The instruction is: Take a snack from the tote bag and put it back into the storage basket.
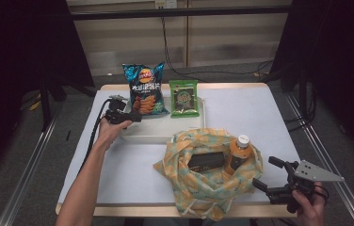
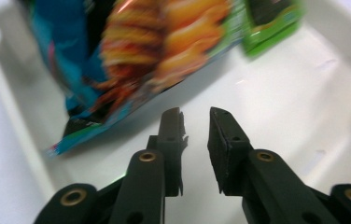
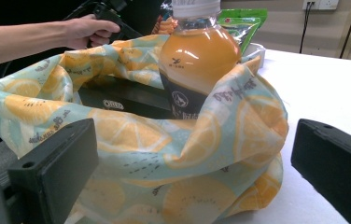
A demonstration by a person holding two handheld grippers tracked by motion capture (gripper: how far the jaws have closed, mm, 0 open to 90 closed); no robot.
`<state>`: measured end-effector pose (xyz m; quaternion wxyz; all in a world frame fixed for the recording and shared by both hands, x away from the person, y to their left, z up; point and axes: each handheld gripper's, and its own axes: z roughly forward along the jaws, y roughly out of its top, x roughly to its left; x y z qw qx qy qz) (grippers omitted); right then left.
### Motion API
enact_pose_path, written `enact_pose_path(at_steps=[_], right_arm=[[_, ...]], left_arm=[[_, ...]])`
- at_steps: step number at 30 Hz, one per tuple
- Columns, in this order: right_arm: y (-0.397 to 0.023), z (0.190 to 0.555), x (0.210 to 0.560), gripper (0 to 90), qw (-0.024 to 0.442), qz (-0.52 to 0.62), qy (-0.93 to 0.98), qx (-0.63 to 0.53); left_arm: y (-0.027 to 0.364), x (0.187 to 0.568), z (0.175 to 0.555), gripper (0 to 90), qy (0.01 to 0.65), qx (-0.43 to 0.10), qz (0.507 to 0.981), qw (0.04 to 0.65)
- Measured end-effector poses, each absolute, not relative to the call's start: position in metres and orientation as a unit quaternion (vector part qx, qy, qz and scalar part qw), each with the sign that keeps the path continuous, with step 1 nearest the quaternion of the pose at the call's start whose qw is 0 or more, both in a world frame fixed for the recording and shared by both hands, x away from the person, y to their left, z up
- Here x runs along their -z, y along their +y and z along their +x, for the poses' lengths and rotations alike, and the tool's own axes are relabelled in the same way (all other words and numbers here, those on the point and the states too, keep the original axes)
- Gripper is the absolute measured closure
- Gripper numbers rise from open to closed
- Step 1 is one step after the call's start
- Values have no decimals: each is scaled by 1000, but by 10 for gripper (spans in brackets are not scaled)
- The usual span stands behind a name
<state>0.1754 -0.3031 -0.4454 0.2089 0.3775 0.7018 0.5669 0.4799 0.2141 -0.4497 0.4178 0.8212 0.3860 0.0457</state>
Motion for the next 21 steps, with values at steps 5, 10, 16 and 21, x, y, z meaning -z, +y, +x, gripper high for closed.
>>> enact_pose_path(at_steps=[5, 10, 16, 21], right_arm=[[-304, 175, 446, 2, 213, 382, 699, -565], [-304, 175, 445, 7, 214, 381, 702, -562], [-305, 174, 445, 9, 214, 380, 703, -562], [-303, 174, 443, 16, 213, 381, 702, -562]], left_arm=[[211, 438, 466, 642, 366, -47, 820, 438], [204, 425, 449, 572, 338, -40, 814, 470], [195, 418, 426, 566, 315, -37, 810, 493], [187, 412, 408, 526, 300, -41, 807, 507]])
